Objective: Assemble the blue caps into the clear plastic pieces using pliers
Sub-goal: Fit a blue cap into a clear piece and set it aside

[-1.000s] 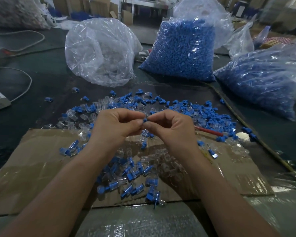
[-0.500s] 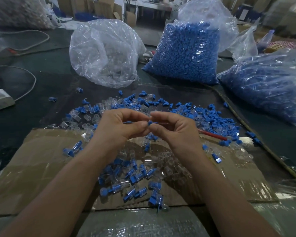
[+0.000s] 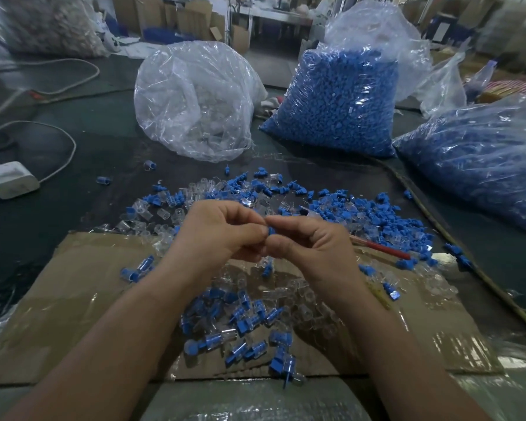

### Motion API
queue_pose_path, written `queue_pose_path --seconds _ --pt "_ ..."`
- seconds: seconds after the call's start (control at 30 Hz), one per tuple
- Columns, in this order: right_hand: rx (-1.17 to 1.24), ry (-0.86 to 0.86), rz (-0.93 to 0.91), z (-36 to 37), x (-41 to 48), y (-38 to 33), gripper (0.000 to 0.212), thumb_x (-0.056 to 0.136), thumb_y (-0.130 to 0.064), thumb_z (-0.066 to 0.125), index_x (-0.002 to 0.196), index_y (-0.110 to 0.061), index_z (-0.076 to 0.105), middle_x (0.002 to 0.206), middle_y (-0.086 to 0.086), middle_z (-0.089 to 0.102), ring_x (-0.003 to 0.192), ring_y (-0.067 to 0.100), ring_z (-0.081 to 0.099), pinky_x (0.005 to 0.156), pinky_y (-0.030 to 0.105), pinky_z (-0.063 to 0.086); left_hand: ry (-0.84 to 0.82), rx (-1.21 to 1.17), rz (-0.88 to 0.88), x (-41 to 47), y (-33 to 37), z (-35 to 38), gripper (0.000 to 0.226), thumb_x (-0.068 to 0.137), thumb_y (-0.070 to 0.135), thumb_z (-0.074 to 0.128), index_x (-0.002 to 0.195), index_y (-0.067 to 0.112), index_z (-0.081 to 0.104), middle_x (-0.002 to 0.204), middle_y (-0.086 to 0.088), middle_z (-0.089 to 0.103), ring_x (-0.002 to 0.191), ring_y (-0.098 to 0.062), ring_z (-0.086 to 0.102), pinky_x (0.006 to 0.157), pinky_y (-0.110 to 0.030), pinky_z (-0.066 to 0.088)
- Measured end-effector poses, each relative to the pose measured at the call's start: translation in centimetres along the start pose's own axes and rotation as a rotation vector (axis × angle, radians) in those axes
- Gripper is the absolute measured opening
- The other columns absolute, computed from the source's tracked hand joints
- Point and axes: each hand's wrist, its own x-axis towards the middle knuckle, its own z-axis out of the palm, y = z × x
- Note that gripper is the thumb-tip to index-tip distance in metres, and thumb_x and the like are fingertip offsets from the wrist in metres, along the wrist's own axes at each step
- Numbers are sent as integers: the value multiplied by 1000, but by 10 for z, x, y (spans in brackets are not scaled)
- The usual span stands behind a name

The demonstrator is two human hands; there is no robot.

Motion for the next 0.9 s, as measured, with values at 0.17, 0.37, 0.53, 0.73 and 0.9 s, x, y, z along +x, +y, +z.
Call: queue_pose_path --seconds 0.17,0.37,0.53,0.73,0.9 --pt "-50 29 -80 0 -1 4 24 75 -6 67 87 -28 66 80 -12 70 74 5 67 66 14 51 -40 -158 -163 2 8 -2 4 73 -7 64 73 -3 63 59 -11 67 50 -17 64 45 -18 51" --pt "-223 34 -185 -1 -2 3 22 74 -22 64 92 -34 64 77 -27 66 74 -3 65 67 10 50 -46 -167 -170 2 5 -1 5 72 -6 64 75 -3 63 59 -12 67 50 -17 65 45 -18 50" --pt "-418 59 -285 -7 0 6 32 77 -11 67 107 -17 60 88 -11 66 81 3 66 70 19 55 -61 -263 -199 1 -5 2 13 61 0 67 73 -2 63 60 -13 67 51 -17 65 45 -18 50" --pt "-457 55 -369 -6 0 10 33 75 -9 67 107 -13 59 85 -14 63 78 -1 64 68 14 53 -56 -279 -206 -1 -6 0 17 51 2 67 67 -1 65 59 -14 67 50 -19 65 43 -19 50" --pt "-510 -4 -345 -5 0 11 37 75 -8 68 108 -16 57 87 -13 62 81 -4 61 71 12 52 -23 -245 -196 -3 -8 0 20 50 3 66 69 -3 62 56 -14 65 45 -17 62 41 -17 49"
